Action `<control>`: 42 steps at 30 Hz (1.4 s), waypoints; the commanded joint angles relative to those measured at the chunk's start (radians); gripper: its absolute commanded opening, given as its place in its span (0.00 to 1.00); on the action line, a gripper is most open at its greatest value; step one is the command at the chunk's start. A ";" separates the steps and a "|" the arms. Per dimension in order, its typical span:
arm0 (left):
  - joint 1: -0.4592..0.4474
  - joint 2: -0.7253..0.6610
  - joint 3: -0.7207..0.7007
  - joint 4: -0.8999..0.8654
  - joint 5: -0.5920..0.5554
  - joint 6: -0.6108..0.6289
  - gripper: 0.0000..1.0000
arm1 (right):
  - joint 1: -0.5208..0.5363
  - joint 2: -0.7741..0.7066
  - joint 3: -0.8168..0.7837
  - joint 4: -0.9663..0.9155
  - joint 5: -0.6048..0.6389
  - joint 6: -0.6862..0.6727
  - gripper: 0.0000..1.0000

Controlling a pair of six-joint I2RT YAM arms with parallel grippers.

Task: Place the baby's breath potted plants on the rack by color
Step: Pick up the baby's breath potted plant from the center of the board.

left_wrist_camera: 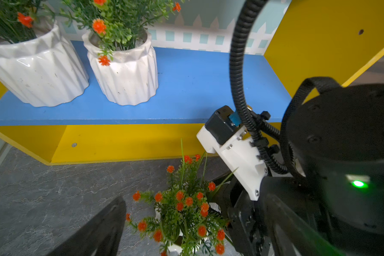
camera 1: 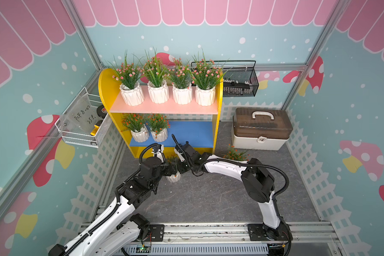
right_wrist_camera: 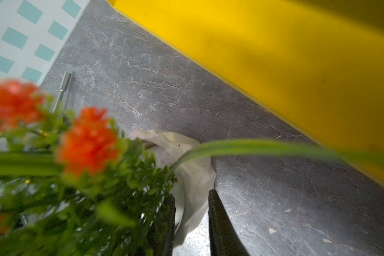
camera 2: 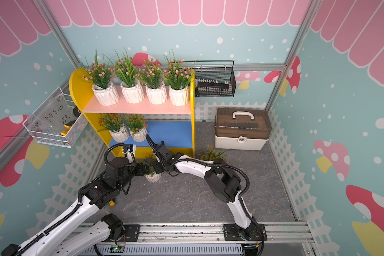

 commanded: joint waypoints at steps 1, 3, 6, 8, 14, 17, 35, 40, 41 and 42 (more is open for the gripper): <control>-0.006 -0.021 -0.012 -0.007 -0.017 -0.017 0.95 | 0.015 0.050 0.054 -0.089 0.079 0.025 0.19; -0.007 -0.026 -0.014 -0.007 -0.017 -0.018 0.95 | 0.015 0.060 0.062 -0.095 0.093 0.033 0.13; -0.006 -0.030 -0.016 -0.007 -0.016 -0.022 0.95 | 0.015 0.070 0.068 -0.103 0.099 0.035 0.12; -0.006 -0.029 -0.016 -0.007 -0.017 -0.023 0.95 | 0.015 0.078 0.078 -0.115 0.104 0.035 0.12; -0.006 -0.038 -0.019 -0.006 -0.017 -0.026 0.95 | 0.012 0.068 0.074 -0.146 0.132 0.008 0.00; -0.006 -0.043 -0.022 -0.001 -0.016 -0.028 0.95 | -0.005 0.017 0.027 -0.144 0.146 -0.007 0.00; -0.009 0.009 -0.102 0.193 0.103 -0.011 0.96 | -0.156 -0.408 -0.433 -0.090 0.042 -0.057 0.00; -0.014 0.013 -0.150 0.291 0.179 0.017 0.97 | -0.198 -0.509 -0.485 -0.086 -0.046 -0.077 0.00; -0.016 0.014 -0.158 0.304 0.189 0.021 0.97 | -0.207 -0.528 -0.493 -0.087 -0.059 -0.079 0.00; -0.016 0.016 -0.165 0.318 0.197 0.024 0.97 | -0.216 -0.539 -0.497 -0.088 -0.072 -0.079 0.00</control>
